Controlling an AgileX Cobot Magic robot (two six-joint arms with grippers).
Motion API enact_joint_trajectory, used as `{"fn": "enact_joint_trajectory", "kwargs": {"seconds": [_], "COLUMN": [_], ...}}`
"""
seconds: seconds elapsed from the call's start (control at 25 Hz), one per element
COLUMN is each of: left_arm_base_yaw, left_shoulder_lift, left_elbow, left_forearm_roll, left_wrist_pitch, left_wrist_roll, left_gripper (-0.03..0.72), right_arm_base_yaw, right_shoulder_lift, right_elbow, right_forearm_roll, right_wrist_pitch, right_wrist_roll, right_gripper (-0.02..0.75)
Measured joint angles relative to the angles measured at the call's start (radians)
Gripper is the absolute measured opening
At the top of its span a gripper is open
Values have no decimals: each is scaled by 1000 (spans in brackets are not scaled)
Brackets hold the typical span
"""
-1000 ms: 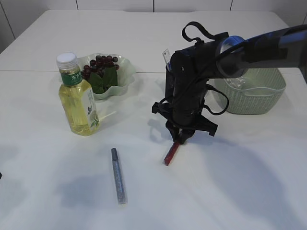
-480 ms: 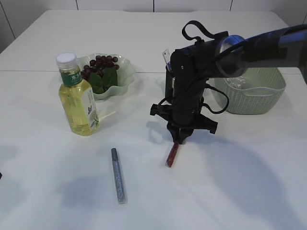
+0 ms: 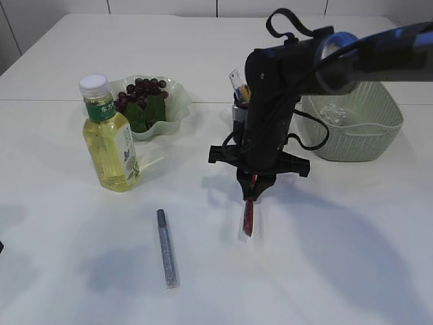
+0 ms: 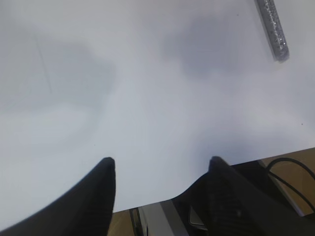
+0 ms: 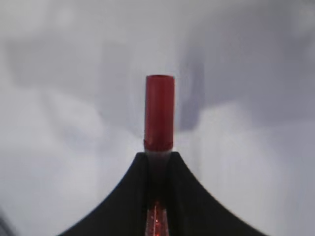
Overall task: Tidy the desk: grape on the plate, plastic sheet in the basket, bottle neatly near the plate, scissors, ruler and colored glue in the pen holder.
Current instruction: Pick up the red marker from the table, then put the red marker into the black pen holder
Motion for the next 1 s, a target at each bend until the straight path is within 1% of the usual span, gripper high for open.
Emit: {"fn": "enact_joint_trajectory", "kwargs": {"seconds": [0.16, 0.32, 0.48, 0.64, 0.8, 1.0], "left_arm_base_yaw": [0, 0, 0, 0, 0, 0], "left_shoulder_lift": [0, 0, 0, 0, 0, 0], "left_elbow": [0, 0, 0, 0, 0, 0], "left_forearm_roll": [0, 0, 0, 0, 0, 0], "left_wrist_pitch": [0, 0, 0, 2, 11, 19], "left_wrist_roll": [0, 0, 0, 0, 0, 0], "left_gripper": [433, 433, 433, 433, 433, 433], "right_arm_base_yaw": [-50, -151, -238, -300, -341, -366], "right_shoulder_lift": [-53, -110, -161, -196, -200, -200], "right_elbow": [-2, -18, -42, -49, -49, -49], "right_forearm_roll": [45, 168, 313, 505, 673, 851], "right_wrist_pitch": [6, 16, 26, 29, 31, 26], "right_wrist_roll": [-103, -273, -505, -738, -991, -1344], "right_gripper": [90, 90, 89, 89, 89, 88]}}
